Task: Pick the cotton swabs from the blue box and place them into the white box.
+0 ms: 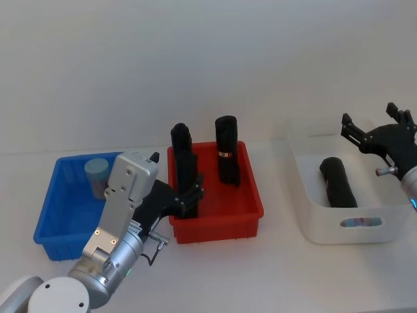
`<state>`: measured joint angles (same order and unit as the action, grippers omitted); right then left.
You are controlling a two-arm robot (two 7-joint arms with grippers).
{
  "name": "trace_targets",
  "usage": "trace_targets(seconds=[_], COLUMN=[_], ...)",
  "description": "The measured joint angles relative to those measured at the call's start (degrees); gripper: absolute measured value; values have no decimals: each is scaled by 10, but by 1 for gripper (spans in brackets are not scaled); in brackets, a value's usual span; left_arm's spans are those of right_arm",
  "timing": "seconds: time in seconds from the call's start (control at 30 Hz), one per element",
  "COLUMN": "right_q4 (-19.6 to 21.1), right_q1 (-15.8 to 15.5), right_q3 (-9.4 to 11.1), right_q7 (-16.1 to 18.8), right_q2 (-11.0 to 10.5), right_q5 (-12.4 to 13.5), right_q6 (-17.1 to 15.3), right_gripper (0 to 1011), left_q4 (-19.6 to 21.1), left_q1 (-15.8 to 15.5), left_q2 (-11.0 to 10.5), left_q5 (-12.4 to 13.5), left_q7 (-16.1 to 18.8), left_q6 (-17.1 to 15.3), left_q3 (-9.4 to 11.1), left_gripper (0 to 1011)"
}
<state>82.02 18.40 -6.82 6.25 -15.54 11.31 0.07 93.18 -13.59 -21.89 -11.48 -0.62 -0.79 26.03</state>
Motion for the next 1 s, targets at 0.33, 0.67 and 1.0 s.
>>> trace_targets(seconds=[0.33, 0.67, 1.0], right_q4=[0, 0, 0], right_q1=[0, 0, 0], right_q3=[0, 0, 0], right_q7=[0, 0, 0], right_q2=[0, 0, 0], right_q5=[0, 0, 0], right_q6=[0, 0, 0], right_gripper=[1002, 1002, 1002], left_q4=[0, 0, 0], left_q1=[0, 0, 0], left_q2=[0, 0, 0], left_q5=[0, 0, 0], left_q7=[0, 0, 0], left_q6=[0, 0, 0], left_q3=[0, 0, 0], left_gripper=[1004, 1004, 1004])
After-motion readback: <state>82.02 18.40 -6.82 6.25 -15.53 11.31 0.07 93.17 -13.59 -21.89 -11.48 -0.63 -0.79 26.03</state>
